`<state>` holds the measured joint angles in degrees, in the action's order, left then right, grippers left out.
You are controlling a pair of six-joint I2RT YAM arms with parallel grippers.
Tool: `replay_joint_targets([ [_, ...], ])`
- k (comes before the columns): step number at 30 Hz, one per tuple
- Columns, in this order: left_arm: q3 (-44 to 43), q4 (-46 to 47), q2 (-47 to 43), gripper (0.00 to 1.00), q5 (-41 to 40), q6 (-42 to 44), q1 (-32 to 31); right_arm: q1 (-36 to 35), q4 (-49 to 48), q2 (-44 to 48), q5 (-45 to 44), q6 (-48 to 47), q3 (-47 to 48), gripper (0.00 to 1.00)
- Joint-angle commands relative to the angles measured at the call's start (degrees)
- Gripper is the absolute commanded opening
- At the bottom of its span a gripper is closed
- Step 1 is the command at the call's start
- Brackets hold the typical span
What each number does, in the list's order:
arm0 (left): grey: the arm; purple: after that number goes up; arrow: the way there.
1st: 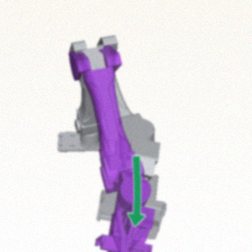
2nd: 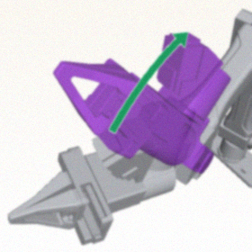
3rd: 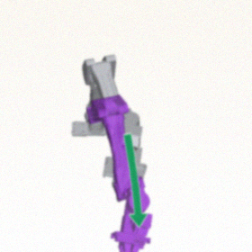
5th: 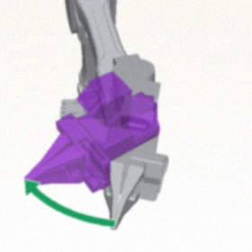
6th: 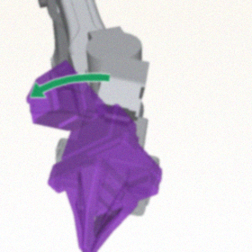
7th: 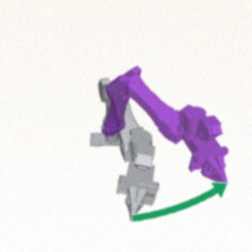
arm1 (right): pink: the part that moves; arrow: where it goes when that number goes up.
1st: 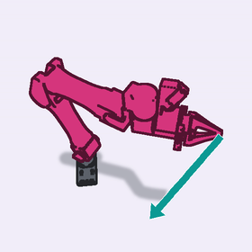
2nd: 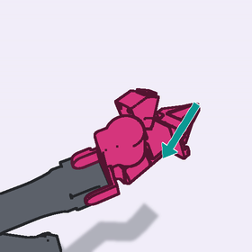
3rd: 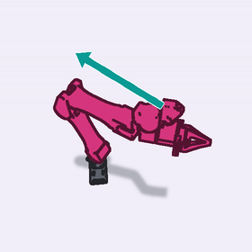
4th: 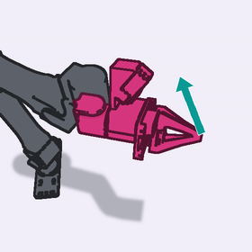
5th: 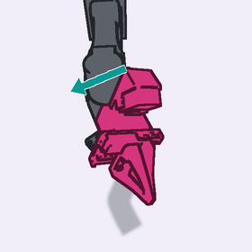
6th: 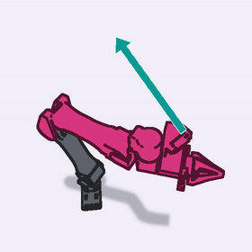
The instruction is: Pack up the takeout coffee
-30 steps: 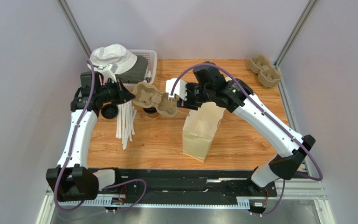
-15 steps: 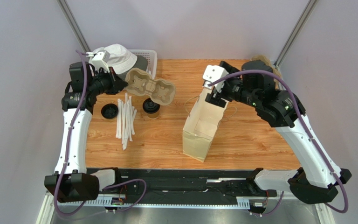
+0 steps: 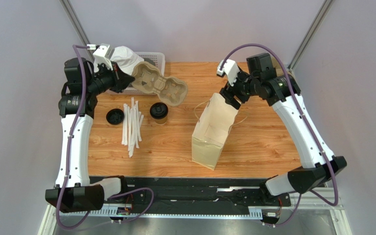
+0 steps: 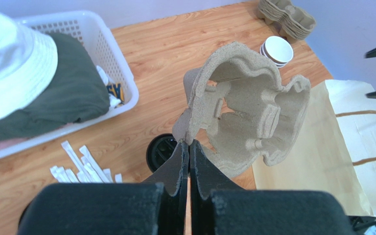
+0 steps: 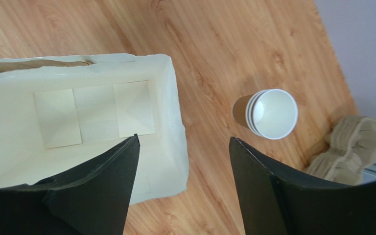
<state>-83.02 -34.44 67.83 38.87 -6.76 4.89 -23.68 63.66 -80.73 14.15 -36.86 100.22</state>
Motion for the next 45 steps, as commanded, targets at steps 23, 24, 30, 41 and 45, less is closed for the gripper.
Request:
replay_joint_targets([
  [23, -24.4, -1.8, -5.6, 0.00, -14.6, 27.7, -36.7, -0.5, 8.7, -8.7, 8.4, 6.2, 14.2, 0.00],
  [24, -25.2, -2.6, -4.5, 0.00, -19.4, 29.3, -39.1, -1.3, 8.8, -8.2, 7.7, 6.6, 14.3, 0.00],
  [30, -22.4, -2.5, -4.3, 0.00, -35.4, 42.5, -55.6, -4.4, 8.5, -6.9, 3.9, 9.3, 14.1, 0.00],
  [41, -10.6, 3.6, -4.9, 0.00, -52.8, 58.3, -70.2, -5.6, 8.8, -6.4, 2.6, 12.1, 14.9, 0.00],
  [45, -8.9, 5.3, -5.4, 0.00, -52.7, 59.7, -71.6, -6.2, 8.7, -6.3, 2.8, 12.2, 14.6, 0.00],
])
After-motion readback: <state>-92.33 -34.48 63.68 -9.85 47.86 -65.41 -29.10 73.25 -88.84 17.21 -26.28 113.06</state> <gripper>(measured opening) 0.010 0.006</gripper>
